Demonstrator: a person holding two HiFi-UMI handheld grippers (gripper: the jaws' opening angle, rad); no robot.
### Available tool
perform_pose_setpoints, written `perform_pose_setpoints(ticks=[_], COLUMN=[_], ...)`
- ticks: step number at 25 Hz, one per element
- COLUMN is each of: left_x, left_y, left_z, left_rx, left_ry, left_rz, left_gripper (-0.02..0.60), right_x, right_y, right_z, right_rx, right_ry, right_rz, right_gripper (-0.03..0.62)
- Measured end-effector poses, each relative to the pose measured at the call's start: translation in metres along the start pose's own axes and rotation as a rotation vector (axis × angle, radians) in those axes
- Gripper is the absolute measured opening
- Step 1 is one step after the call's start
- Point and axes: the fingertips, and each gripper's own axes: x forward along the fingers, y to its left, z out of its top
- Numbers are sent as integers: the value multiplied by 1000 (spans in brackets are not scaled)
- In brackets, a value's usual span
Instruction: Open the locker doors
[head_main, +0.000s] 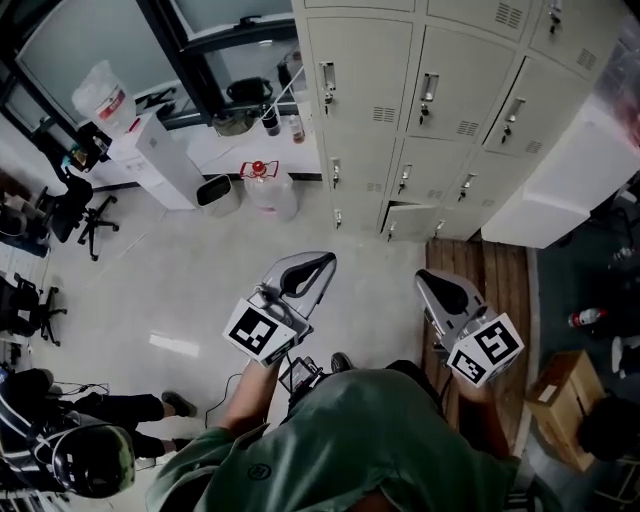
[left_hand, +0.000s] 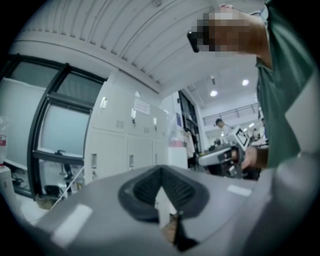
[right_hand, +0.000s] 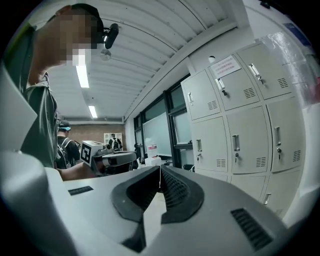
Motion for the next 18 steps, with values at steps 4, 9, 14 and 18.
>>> perform_pose_setpoints(ticks=[4,9,14,18], left_x=[2,24,56,84], left_y=[34,72,116,150], left_z=[-9,-18,-19,-22], left_rx=[-11,-26,-23,7], left_ry=[14,23,44,76], left_rz=[12,29,69,103], left_gripper=[-3,-3,-3,-3], right_x=[31,70,117,156], right_y=[-13,-43,-84,-121], right_z=[3,7,12,21], right_rx=[-4,0,21,24], right_ry=[22,20,9,-9], right_rz=[-1,16,62,109], right_gripper=[6,6,6,6])
